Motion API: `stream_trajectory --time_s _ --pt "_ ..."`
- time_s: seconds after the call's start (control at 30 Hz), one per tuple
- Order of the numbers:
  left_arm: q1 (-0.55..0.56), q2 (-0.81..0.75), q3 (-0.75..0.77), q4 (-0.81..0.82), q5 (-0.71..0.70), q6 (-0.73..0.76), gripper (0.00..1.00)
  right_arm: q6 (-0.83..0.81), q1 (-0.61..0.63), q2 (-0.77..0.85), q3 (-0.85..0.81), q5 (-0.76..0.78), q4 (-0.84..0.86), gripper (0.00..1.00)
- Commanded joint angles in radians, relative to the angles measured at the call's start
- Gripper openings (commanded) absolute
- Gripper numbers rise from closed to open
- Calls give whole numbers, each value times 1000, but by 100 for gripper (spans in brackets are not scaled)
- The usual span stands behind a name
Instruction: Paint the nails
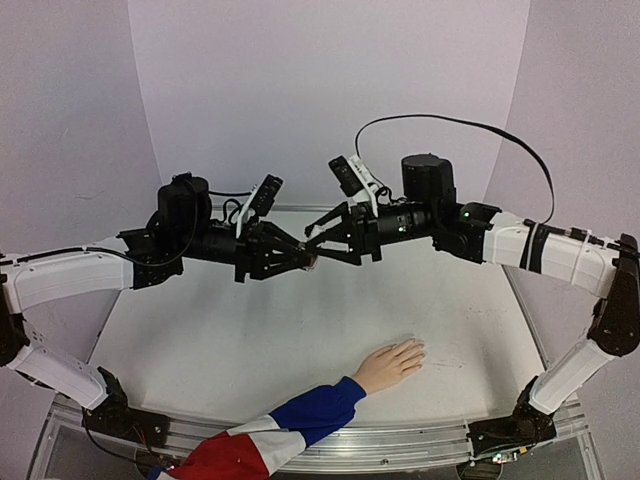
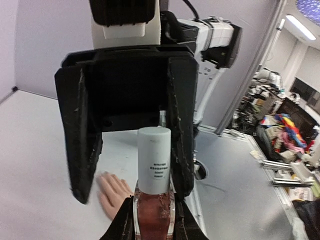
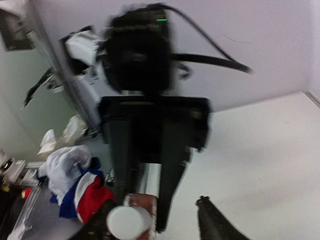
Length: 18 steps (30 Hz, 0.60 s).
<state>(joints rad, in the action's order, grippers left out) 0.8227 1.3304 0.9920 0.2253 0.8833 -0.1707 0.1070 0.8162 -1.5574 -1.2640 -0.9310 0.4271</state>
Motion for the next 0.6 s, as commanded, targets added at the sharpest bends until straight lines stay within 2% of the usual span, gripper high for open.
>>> stream_trajectory --time_s 0.0,0.1,0.23,0.3,0.43,0.5,0.57 --pt "-5 -62 -7 103 -366 98 0 30 -22 83 16 517 -171 73" --pt "4 -63 0 40 -615 124 0 84 -22 106 2 698 -266 85" --pt "52 -54 -6 27 -849 166 0 251 -13 119 -5 746 -265 87" --pt "85 -37 1 26 -936 215 0 311 14 114 -25 813 -253 84" --pt "124 15 29 26 -998 231 0 382 73 74 -88 982 -247 79" --pt "133 35 42 25 -998 224 0 415 82 30 -135 1012 -248 71" --pt "139 50 52 26 -1002 224 0 438 90 -5 -169 1030 -251 69"
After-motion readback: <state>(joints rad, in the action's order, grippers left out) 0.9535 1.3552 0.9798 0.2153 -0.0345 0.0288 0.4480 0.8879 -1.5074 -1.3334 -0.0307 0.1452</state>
